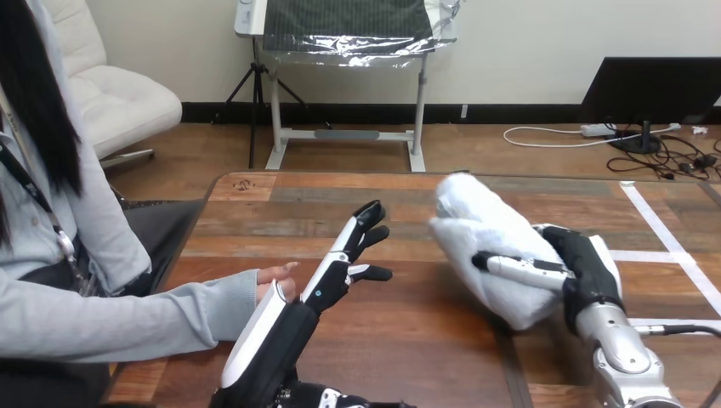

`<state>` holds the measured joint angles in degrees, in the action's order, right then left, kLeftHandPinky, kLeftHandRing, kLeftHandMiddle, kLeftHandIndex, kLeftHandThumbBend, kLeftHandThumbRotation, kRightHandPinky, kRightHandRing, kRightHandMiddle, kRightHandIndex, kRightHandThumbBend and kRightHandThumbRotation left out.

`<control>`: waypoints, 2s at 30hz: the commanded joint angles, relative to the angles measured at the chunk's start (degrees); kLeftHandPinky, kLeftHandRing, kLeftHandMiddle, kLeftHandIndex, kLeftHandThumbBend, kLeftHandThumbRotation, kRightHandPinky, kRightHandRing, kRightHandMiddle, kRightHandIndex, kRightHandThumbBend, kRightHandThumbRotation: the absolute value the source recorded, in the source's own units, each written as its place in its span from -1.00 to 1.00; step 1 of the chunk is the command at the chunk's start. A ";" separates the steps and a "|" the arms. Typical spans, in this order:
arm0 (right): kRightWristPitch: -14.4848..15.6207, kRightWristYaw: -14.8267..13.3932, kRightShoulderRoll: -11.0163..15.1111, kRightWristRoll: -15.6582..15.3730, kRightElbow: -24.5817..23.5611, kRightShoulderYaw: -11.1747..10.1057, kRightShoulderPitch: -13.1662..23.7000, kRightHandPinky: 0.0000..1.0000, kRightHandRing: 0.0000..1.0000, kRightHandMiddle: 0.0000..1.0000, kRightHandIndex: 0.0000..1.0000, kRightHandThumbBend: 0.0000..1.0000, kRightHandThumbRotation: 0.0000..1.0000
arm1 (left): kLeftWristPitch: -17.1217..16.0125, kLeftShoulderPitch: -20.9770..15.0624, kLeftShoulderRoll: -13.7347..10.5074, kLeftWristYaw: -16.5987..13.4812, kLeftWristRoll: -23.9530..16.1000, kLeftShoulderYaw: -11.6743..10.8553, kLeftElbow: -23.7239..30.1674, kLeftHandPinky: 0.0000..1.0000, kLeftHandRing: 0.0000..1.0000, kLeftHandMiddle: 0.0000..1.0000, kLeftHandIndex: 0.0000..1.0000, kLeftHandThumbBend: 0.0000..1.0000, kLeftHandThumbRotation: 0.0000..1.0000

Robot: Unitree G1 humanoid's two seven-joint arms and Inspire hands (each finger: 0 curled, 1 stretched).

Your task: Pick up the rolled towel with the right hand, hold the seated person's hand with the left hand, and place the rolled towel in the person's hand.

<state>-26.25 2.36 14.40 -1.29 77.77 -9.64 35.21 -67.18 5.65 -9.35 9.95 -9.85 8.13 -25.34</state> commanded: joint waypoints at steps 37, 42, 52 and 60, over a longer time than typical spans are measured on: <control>-13.91 4.32 -4.51 4.21 -2.82 -5.20 0.84 -0.42 -0.32 -0.11 -0.10 0.72 -1.00 | 18.55 -1.56 -11.00 -16.52 -24.14 -17.29 17.30 0.60 0.75 0.84 0.80 1.00 -0.52; -14.69 4.52 -4.79 4.34 -2.97 -5.28 0.58 -0.42 -0.32 -0.10 -0.10 0.72 -1.00 | 20.18 -2.80 -13.69 -17.03 -24.69 -17.37 16.37 0.60 0.75 0.83 0.80 1.00 -0.60; -16.26 6.41 -5.38 5.38 -3.29 -6.16 0.23 -0.42 -0.32 -0.11 -0.11 0.69 -1.00 | 22.34 -5.52 -18.75 -16.33 -24.44 -16.39 13.36 0.61 0.75 0.81 0.81 1.00 -0.62; -17.39 8.18 -5.85 6.83 -3.53 -6.91 0.06 -0.43 -0.34 -0.14 -0.12 0.70 -1.00 | 22.92 -8.36 -22.34 -15.80 -24.16 -15.79 10.02 0.59 0.74 0.77 0.77 1.00 -0.58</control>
<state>-40.32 9.73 8.68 3.69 77.76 -14.70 32.23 -44.60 2.98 -28.41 -5.89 -34.24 -8.78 -13.73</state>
